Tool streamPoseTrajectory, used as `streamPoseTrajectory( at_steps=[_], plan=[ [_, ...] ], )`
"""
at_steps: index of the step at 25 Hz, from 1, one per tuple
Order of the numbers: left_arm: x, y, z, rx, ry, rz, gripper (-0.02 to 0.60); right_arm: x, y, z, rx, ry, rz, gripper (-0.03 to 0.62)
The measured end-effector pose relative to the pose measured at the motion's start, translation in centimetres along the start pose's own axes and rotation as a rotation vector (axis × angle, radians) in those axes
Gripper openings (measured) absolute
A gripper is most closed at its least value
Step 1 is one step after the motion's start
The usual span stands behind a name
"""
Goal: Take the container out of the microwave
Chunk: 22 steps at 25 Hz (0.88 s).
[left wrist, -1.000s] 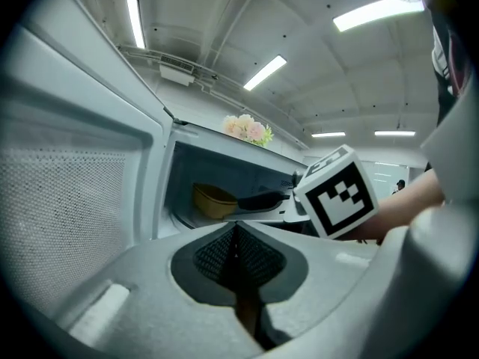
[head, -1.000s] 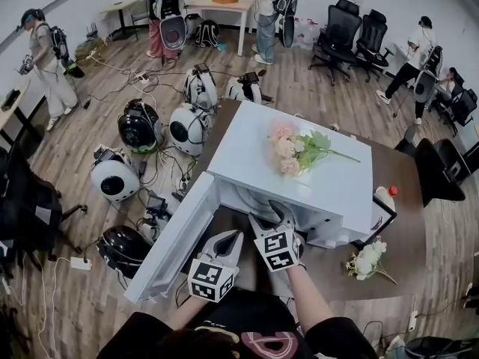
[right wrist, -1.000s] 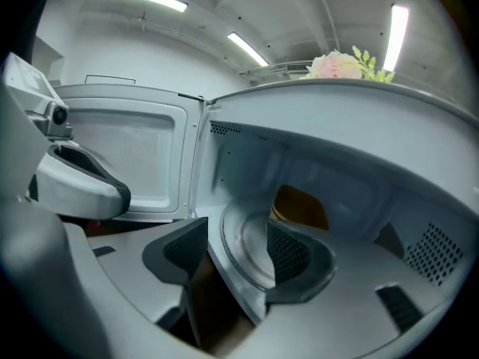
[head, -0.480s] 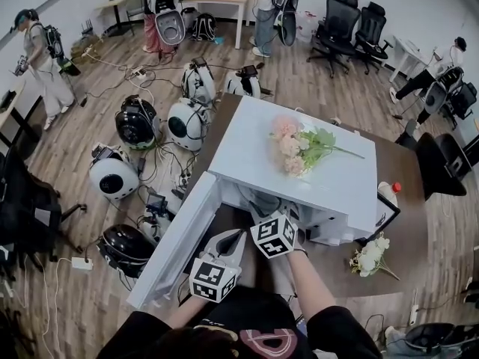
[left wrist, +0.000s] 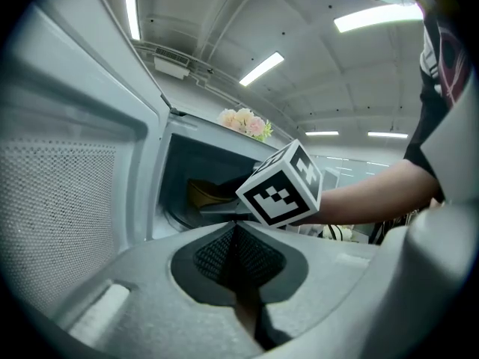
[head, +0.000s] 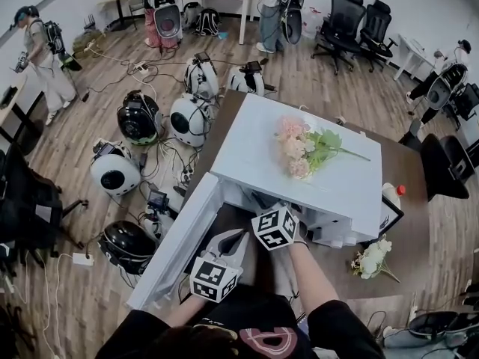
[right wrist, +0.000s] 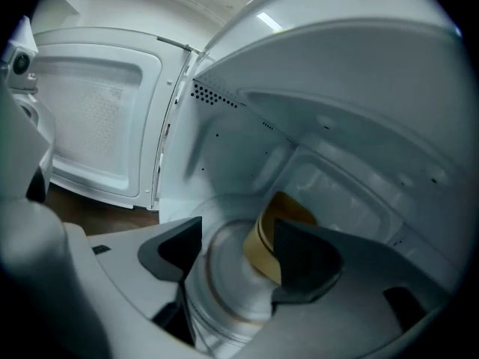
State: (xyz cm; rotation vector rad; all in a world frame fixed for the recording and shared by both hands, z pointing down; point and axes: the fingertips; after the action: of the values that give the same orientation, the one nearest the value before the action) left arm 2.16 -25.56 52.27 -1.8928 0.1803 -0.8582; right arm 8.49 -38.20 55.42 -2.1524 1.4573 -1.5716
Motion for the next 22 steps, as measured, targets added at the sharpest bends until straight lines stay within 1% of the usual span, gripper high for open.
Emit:
streamPoseTrajectory(
  at_steps=[3,7,9,17,20,22],
  plan=[
    [0.1,-0.1,0.0,-0.001,-0.002,-0.009,0.009,0.4,0.1,0.3,-0.026,-0.006,-0.012,0.295],
    [0.3,-0.1,-0.4,-0.012,-0.001,-0.009,0.009,1.3,-0.1,0.7,-0.067,-0.005,-0.054,0.301],
    [0.2,0.0,-0.8,-0.015,0.005,-0.007,0.009,1.5,0.0,1.0,-0.076,-0.012,-0.056,0.302],
    [0.5,0.3,-0.9,-0.017,-0.002,0.001,0.009,2.3,-0.1,1.3,-0.154,-0.07,-0.077,0.301],
    [0.5,0.4,-1.2,-0.019,0.001,0.003,0.009,2.6,-0.3,1.1,-0.174,-0.069,-0.09,0.301],
    [0.4,0.5,-1.3,-0.02,0.003,0.004,0.009,2.9,-0.9,1.0,-0.167,-0.051,-0.119,0.301]
  ],
)
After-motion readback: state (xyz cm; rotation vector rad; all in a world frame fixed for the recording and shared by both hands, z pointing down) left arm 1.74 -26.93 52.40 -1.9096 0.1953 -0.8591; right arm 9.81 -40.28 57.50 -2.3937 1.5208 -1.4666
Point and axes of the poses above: the fingertips, and each gripper's own axes: x forward along the fingers, z to its right, y out of its top, and after that the axes turned 15 degrees about -z, right-handed
